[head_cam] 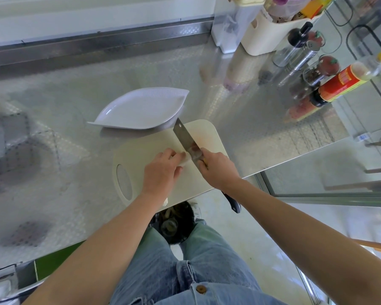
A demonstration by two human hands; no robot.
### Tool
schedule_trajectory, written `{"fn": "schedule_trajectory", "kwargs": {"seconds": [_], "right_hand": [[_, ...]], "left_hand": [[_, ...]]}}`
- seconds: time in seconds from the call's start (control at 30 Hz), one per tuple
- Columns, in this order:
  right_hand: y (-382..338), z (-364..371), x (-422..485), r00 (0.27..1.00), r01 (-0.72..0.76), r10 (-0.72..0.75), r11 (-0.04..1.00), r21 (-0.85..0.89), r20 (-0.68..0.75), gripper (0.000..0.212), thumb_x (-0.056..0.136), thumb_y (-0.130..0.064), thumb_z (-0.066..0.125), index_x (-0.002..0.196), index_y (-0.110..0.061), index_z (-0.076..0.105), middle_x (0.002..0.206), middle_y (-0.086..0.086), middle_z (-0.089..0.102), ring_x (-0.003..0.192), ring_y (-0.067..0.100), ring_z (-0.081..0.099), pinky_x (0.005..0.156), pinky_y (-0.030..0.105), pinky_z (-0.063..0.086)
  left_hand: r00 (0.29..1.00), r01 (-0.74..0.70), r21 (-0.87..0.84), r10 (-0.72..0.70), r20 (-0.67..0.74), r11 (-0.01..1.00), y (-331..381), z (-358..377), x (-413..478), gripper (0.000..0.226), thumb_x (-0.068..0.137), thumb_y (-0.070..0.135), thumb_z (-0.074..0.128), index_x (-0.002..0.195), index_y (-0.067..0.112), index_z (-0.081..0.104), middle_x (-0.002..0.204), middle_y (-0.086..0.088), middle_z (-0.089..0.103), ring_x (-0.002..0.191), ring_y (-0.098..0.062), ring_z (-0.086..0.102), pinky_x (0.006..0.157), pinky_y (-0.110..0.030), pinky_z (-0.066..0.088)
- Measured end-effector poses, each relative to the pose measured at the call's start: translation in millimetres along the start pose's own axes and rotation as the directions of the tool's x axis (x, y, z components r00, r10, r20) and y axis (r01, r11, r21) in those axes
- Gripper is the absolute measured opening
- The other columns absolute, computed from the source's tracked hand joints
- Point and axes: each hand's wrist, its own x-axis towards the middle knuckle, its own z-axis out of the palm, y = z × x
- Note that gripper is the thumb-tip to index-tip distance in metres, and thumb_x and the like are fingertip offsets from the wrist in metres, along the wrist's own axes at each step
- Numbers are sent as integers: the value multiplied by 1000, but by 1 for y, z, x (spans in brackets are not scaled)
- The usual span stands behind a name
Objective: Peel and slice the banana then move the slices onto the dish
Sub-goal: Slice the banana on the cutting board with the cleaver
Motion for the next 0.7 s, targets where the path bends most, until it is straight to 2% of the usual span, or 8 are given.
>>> {"fn": "schedule_trajectory", "kwargs": {"seconds": [0.17,0.4,0.57,0.7], "right_hand": [[-1,11,4,1000,-6,7,1000,-20,22,12,98,-26,39,100,-16,45,69,4,48,62,30,47,47,29,25],[1,-3,1,998,9,-8,999,32,-59,14,97,-29,42,86,-22,34,67,6,50,62,33,47,52,32,34],[-1,-11,-1,998,43,-43,999,0,-49,12,96,-28,42,88,-21,38,67,6,50,63,33,49,53,30,32],[-3,-9,-2,999,28,-28,999,-20,-34,16,98,-28,40,101,-16,49,65,3,46,63,31,47,52,30,32]], "left_hand": [[1000,21,-6,-21,18,1000,0,1,0,39,78,16,73,114,26,63,96,1,58,80,-22,57,49,-33,48],[1000,0,16,0,23,1000,-1,-2,0,38,78,16,72,114,26,64,97,0,59,79,-22,57,48,-31,47],[1000,-16,21,16,12,1000,-1,-2,1,36,76,14,73,110,24,64,95,-1,60,77,-23,57,46,-30,44],[1000,-15,11,15,10,1000,-2,-1,1,37,76,14,73,110,24,64,95,-1,60,78,-23,58,46,-31,46]]}}
